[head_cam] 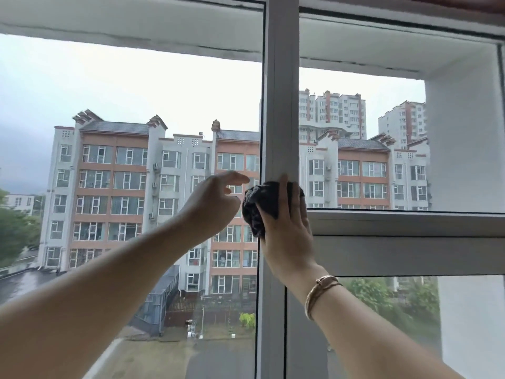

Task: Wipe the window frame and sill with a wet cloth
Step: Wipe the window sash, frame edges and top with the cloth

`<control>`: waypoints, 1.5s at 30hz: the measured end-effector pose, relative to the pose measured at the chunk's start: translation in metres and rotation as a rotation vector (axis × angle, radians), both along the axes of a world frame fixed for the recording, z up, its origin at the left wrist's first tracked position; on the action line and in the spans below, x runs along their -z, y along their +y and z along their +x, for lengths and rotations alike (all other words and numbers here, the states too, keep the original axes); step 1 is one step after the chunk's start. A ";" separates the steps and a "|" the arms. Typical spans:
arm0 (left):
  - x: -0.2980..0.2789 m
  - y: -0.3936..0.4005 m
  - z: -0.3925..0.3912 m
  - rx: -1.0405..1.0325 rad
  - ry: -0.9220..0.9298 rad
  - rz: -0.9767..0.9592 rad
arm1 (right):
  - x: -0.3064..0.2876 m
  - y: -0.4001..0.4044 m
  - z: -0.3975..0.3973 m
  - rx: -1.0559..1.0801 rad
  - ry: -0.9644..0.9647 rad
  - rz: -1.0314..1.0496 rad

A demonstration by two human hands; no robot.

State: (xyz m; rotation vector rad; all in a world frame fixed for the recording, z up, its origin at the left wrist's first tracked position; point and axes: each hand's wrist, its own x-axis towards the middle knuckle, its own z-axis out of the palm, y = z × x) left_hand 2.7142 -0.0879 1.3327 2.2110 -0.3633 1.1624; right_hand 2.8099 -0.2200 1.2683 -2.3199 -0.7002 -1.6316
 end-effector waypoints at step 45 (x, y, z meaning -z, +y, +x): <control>0.172 -0.048 0.032 -0.060 0.004 0.130 | 0.147 -0.010 -0.012 0.026 -0.089 -0.123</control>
